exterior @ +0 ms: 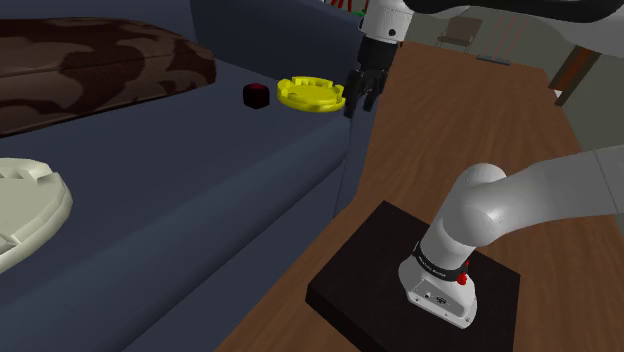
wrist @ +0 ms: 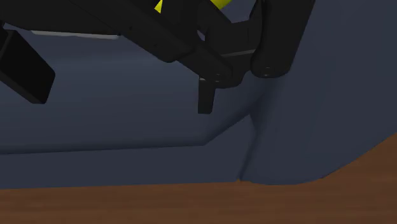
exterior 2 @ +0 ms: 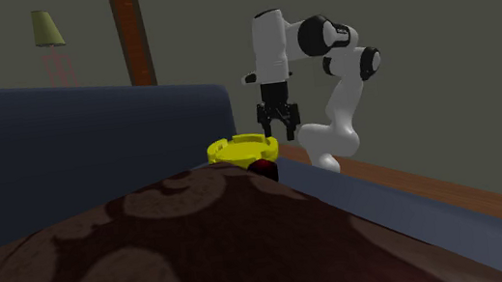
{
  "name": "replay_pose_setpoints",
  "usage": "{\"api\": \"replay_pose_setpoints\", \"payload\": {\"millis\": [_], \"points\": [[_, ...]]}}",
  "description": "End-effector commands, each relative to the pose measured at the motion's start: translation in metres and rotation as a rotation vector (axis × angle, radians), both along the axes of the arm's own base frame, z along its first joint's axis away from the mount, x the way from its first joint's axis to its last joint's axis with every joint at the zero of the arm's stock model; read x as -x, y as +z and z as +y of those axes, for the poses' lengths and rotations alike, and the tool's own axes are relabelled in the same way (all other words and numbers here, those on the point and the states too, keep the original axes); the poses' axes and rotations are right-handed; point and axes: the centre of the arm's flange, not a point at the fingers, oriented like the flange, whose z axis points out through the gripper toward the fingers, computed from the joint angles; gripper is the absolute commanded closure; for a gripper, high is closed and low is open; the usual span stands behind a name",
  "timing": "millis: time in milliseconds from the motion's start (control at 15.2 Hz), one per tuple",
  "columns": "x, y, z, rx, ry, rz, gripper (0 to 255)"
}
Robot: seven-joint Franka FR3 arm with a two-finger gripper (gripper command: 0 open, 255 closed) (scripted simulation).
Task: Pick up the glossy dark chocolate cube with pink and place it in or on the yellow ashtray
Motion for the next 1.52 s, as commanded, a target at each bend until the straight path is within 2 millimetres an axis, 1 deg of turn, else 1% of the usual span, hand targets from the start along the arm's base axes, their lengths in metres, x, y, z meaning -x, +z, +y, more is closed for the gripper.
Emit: {"api": "replay_pose_setpoints", "payload": {"millis": [0, 1188, 1254, 1452], "points": [[0.0, 0.0, 0.0, 0.0, 0.0, 0.0, 0], [-0.173, 0.049, 0.159, 0.092, -0.028, -0.058, 0], [-0.175, 0.049, 0.161, 0.093, -0.028, -0.059, 0], [-0.176, 0.033, 0.161, 0.093, -0.028, -0.059, 0]]}}
